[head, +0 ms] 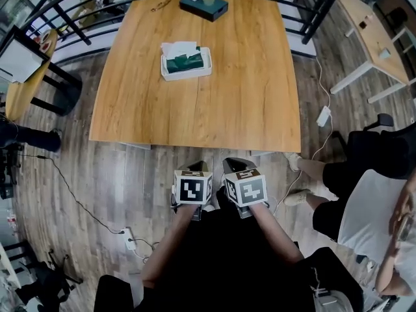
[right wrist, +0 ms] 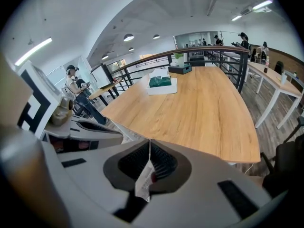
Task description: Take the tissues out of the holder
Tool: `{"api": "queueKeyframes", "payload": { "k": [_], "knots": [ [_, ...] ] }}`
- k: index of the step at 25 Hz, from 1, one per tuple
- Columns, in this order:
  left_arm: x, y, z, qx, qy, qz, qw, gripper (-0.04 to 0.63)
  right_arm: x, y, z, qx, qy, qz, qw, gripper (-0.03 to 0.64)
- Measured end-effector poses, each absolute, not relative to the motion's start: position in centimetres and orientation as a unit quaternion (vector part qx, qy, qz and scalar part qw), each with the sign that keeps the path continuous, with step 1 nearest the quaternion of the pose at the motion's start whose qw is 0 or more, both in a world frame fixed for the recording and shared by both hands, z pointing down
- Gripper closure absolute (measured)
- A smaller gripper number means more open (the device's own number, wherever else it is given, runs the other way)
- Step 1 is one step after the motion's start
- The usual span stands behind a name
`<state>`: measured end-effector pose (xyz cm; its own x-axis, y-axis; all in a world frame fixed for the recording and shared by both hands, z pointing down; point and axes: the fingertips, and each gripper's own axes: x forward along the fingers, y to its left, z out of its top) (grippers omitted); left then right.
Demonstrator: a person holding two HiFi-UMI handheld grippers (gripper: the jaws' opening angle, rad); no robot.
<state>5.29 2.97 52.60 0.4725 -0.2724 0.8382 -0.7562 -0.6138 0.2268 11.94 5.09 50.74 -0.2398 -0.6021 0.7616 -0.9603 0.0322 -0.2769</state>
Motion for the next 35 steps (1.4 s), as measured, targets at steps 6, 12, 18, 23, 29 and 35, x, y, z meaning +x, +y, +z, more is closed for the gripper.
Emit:
{"api": "queueKeyframes", "payload": {
  "k": [6, 12, 18, 23, 29, 35],
  "knots": [
    [6.9, 0.8, 52.5, 0.795, -0.331, 0.406, 0.304, 0.588, 13.6, 2.4, 50.4, 0.56, -0.698, 0.392, 0.213, 0.603],
    [8.5, -0.7, 52.4, 0.785, -0.346, 0.407, 0.312, 0.588, 14.9, 0.8, 50.6, 0.536, -0.716, 0.395, 0.211, 0.603],
    [8.7, -2.4, 52.6, 0.775, -0.362, 0.405, 0.324, 0.588, 15.2, -1.3, 50.6, 0.517, -0.728, 0.395, 0.214, 0.603],
    [8.7, -4.4, 53.1, 0.77, -0.372, 0.397, 0.334, 0.588, 15.1, -3.6, 51.0, 0.506, -0.735, 0.39, 0.228, 0.603],
    [8.9, -8.1, 53.7, 0.77, -0.374, 0.389, 0.341, 0.588, 15.3, -6.9, 51.3, 0.501, -0.738, 0.383, 0.24, 0.603],
    [8.4, -12.3, 53.6, 0.771, -0.375, 0.382, 0.346, 0.588, 15.0, -11.2, 51.3, 0.498, -0.738, 0.379, 0.254, 0.603]
  ]
}}
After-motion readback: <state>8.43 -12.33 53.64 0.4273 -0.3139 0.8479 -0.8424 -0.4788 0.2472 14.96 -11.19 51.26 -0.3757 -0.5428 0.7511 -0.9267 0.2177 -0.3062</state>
